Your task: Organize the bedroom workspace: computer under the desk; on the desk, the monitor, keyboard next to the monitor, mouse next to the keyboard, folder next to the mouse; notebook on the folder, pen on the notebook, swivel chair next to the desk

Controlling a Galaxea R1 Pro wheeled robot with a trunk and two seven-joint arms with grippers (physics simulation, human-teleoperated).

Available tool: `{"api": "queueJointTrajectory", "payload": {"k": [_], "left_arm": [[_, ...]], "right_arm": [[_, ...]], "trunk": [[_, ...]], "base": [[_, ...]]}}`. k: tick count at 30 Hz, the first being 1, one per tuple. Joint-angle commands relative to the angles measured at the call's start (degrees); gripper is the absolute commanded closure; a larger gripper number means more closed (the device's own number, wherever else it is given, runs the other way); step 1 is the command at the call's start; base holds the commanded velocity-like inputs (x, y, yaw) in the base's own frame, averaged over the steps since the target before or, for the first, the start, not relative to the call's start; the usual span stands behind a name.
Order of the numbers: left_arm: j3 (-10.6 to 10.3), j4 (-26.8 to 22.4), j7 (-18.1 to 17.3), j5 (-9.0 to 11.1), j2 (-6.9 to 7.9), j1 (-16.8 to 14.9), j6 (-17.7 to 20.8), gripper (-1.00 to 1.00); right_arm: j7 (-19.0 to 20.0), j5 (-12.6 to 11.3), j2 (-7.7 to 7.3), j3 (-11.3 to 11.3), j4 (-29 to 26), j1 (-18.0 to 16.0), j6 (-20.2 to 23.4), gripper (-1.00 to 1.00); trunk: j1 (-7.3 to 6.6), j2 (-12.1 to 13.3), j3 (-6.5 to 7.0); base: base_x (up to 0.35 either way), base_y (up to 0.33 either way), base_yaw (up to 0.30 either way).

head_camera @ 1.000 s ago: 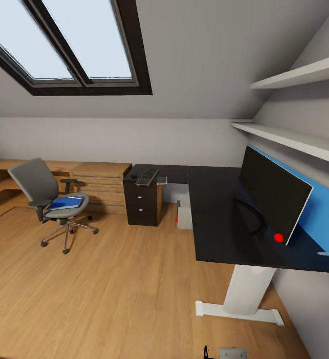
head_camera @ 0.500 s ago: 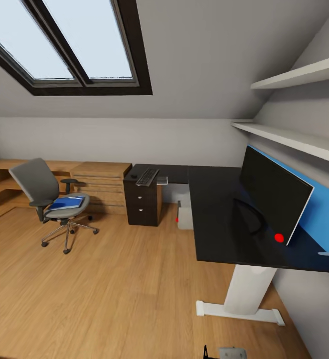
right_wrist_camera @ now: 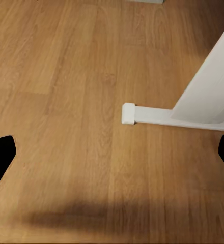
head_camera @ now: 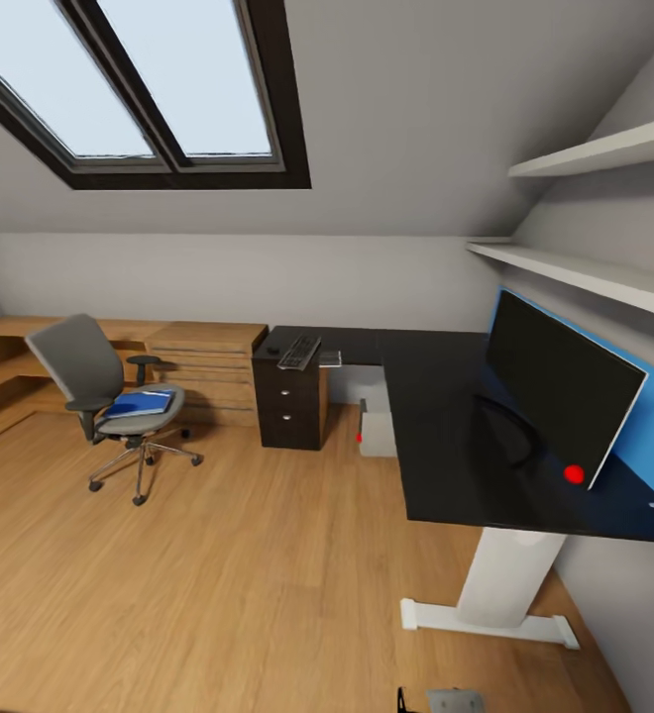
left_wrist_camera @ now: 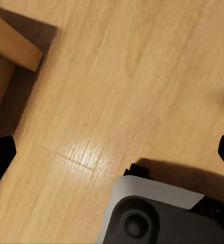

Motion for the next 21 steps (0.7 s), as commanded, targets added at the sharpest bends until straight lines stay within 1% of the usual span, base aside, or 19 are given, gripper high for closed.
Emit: {"api": "queueJointTrajectory", "payload": {"k": [1, 5, 14, 21], "left_arm": [[-0.53, 0.64, -0.05, 0.59, 0.0, -0.04, -0.91, -1.0], [-0.99, 1.38, -0.04, 0.66, 0.03, -0.04, -1.43, -1.0], [-1.03, 1.82, -0.04, 0.73, 0.02, -0.04, -1.57, -1.0], [-0.92, 1.84, -0.06, 0.79, -0.03, -0.04, -1.57, -1.0]], "right_arm": [[0.06, 0.14, -0.03, 0.35, 0.06, -0.05, -0.04, -1.0], [0.59, 0.14, -0.05, 0.23, 0.06, -0.05, -0.04, -1.0], [0.72, 0.08, -0.01, 0.33, 0.89, -0.05, -0.04, -1.0], [0.73, 0.06, -0.06, 0.43, 1.13, -0.05, -0.04, -1.0]], "trunk": [[0.02, -0.06, -0.08], [0.02, -0.06, -0.08], [0.02, -0.06, -0.08], [0.02, -0.06, -0.08]], "base": [[0.082, 0.277, 0.0], [0.087, 0.236, 0.0], [0.096, 0.225, 0.0], [0.227, 0.225, 0.0]]}}
